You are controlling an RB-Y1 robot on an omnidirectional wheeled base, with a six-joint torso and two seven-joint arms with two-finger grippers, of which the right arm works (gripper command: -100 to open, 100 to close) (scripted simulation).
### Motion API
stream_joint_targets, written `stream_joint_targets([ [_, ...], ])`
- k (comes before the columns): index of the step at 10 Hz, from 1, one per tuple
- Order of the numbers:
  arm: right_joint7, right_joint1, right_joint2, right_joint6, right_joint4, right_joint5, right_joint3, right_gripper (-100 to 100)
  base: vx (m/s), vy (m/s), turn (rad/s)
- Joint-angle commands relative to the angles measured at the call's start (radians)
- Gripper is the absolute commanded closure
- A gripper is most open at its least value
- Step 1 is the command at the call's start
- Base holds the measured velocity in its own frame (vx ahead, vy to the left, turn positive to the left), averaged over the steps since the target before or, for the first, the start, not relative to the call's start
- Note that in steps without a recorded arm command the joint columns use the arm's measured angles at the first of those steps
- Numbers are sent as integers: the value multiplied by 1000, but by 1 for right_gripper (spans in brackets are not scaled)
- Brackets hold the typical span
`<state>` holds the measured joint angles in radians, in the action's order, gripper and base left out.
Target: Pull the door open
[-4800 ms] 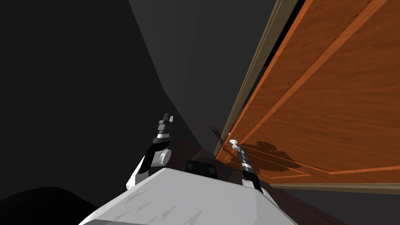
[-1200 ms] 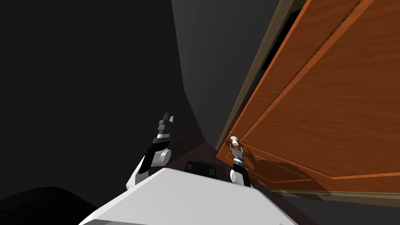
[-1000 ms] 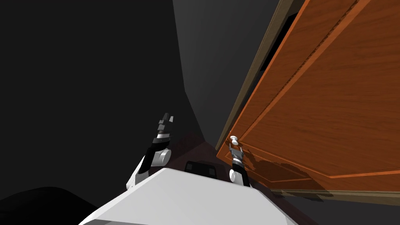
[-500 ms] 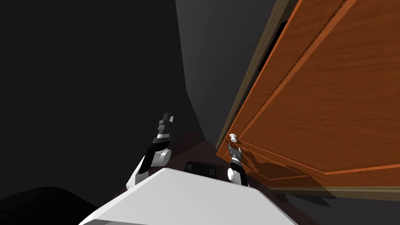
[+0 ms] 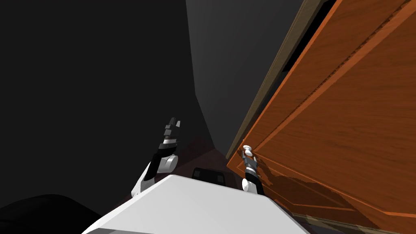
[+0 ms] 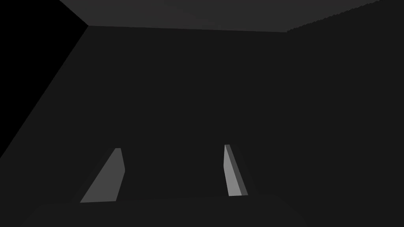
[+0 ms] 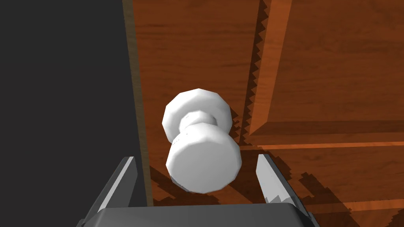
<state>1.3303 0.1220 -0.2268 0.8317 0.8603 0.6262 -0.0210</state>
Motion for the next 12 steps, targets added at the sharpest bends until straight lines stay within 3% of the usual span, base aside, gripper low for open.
stream_joint_targets([
  [1,30,19,-29,2,4,8,11,-100,175,-5,122],
  [2,12,23,-18,-8,27,7,10,-100,78,-7,22],
  [3,12,23,-18,-8,27,7,10,100,-6,-9,-49],
  [8,12,23,-18,-8,27,7,10,100,-17,-1,3],
  [9,38,34,-36,-5,28,0,-9,100,-137,-30,151],
  [12,83,49,-64,4,33,-13,-43,100,-230,-36,145],
])
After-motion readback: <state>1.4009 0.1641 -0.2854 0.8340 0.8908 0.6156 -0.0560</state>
